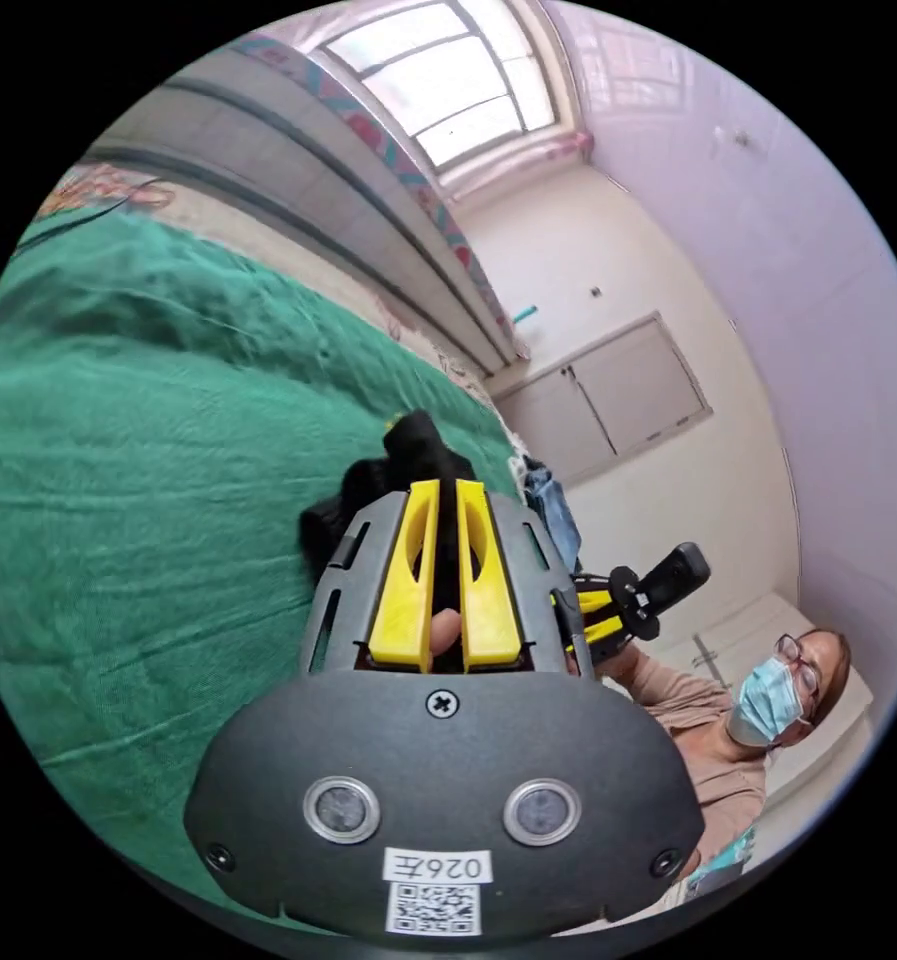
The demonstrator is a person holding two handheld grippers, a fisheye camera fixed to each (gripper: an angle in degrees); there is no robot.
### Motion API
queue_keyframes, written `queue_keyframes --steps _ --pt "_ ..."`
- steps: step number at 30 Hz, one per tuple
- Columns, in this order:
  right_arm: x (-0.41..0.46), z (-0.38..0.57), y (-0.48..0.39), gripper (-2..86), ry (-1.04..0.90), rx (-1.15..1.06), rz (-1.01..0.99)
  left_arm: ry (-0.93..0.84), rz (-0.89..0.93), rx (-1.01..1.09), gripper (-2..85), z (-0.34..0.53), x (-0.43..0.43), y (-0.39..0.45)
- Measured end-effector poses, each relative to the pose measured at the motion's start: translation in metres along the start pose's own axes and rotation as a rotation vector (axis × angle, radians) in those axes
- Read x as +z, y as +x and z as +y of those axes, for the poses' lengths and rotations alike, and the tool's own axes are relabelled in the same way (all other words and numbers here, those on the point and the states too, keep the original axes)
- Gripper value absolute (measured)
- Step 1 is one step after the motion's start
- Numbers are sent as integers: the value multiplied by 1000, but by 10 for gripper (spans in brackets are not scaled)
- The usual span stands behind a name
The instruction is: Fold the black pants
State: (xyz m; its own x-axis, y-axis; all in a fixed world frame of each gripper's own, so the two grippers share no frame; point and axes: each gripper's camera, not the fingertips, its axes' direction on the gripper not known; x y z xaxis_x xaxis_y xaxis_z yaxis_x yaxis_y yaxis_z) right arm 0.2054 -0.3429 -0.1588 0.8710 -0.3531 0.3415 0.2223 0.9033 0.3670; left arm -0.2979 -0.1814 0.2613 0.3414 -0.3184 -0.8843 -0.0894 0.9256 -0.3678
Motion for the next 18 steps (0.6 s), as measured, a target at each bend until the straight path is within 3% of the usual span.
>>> queue_keyframes --steps 3,6,9,13,16,18 --pt "-5 3 15 41 -12 11 -61 197 99 3 36 26 -40 -15" --pt "-41 10 45 35 83 83 -147 210 -4 80 3 34 -57 21" --pt "-57 11 71 14 122 158 -176 123 -146 256 -7 44 -36 92" --pt "-9 -1 68 -6 -72 139 -168 -129 -322 458 -9 67 45 149" --pt "52 -8 38 -8 -285 74 -190 -381 -617 370 -8 77 93 113" --pt "54 -15 17 -9 -287 19 -128 -290 -484 278 -9 78 75 102"
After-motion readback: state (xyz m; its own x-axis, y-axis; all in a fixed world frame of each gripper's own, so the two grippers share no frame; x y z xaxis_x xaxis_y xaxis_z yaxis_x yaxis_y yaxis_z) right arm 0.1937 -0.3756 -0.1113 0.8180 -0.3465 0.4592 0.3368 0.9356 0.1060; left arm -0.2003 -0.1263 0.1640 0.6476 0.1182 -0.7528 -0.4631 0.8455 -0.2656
